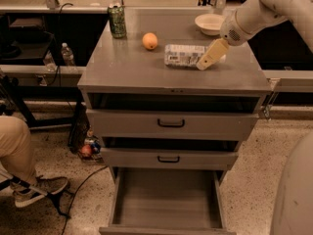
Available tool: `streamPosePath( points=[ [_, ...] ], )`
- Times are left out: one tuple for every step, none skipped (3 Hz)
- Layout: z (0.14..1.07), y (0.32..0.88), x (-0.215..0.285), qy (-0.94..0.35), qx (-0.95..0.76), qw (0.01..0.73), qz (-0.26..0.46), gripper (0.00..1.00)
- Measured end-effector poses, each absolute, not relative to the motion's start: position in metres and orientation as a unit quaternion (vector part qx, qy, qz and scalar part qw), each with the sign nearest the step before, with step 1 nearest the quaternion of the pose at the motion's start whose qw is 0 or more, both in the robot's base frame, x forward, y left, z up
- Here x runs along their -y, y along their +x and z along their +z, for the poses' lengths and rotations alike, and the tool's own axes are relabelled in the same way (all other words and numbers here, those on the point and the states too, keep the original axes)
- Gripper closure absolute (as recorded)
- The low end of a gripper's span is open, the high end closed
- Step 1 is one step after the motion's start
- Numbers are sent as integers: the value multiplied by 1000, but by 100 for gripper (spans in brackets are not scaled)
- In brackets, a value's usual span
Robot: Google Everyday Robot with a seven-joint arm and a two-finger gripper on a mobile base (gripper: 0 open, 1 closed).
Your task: Place blue plastic bottle into bottom drawer
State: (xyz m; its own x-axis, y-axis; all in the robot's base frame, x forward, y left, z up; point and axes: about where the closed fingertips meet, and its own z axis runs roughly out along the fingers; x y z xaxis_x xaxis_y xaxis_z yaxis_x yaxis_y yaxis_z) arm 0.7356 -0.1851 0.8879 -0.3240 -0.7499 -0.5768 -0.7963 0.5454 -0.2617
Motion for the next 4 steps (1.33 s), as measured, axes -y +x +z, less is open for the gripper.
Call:
streamPosePath(
  points=[
    [881,741,175,-483,-815,318,43,0],
    [875,745,169,-488,-816,308,49,0],
    [865,752,154,-492,-817,294,68,0],
    [862,754,150,-493,-816,293,74,0]
  ],
)
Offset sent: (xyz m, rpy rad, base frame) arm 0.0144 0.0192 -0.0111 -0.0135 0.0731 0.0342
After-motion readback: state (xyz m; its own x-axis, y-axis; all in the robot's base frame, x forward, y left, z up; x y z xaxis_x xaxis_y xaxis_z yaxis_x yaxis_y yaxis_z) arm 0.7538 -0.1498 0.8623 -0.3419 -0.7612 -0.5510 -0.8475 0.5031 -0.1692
